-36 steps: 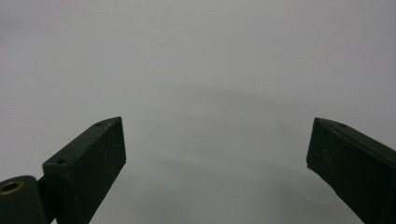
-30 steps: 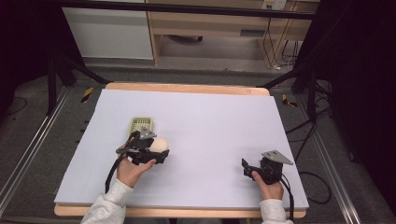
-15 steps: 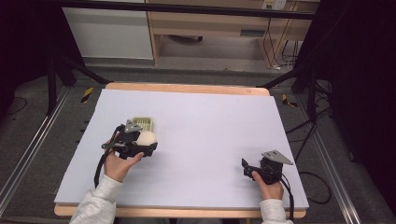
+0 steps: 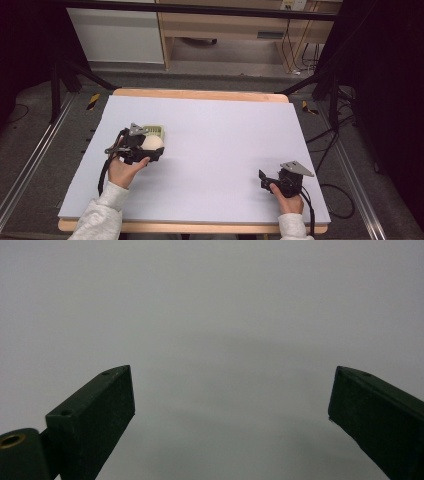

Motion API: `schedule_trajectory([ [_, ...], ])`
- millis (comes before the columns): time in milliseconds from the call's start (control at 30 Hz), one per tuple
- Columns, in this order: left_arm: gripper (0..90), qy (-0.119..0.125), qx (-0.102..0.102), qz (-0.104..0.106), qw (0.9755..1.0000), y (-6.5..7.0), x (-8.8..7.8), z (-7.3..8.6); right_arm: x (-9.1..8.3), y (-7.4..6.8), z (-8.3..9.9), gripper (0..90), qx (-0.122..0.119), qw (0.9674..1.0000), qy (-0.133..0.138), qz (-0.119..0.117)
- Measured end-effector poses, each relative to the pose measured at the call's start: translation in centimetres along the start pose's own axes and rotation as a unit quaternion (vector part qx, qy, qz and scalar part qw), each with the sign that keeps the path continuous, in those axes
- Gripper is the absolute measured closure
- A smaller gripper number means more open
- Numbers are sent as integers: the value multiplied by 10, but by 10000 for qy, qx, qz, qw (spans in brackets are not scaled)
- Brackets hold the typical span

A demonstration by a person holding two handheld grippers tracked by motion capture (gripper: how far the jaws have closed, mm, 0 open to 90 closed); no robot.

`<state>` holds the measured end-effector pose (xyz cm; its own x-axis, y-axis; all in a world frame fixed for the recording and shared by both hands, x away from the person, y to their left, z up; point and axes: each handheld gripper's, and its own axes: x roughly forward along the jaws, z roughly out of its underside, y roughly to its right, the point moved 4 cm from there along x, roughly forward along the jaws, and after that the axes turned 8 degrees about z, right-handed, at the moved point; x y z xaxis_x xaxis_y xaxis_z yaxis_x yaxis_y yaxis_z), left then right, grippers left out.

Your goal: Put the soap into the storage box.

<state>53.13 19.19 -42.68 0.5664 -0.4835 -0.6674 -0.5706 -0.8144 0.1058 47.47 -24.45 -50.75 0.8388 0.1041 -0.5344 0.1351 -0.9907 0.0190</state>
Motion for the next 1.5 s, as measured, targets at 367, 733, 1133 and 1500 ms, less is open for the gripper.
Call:
schedule_trajectory([
  [367, 239, -3, -76, -69, 9999, -10, 8, -6, 0, 0, 0, 51, -9, 10000, 5, 2],
  [733, 239, -7, -223, -97, 9997, -20, 17, -9, 0, 0, 0, 51, -7, 10000, 4, -1],
  [1133, 238, -75, -330, -171, 9993, -33, 28, -10, 0, 0, 0, 51, 1, 10000, -1, -14],
  [1500, 239, -157, -368, -253, 9989, -41, 39, -10, 0, 0, 0, 51, 7, 10000, -11, -22],
])
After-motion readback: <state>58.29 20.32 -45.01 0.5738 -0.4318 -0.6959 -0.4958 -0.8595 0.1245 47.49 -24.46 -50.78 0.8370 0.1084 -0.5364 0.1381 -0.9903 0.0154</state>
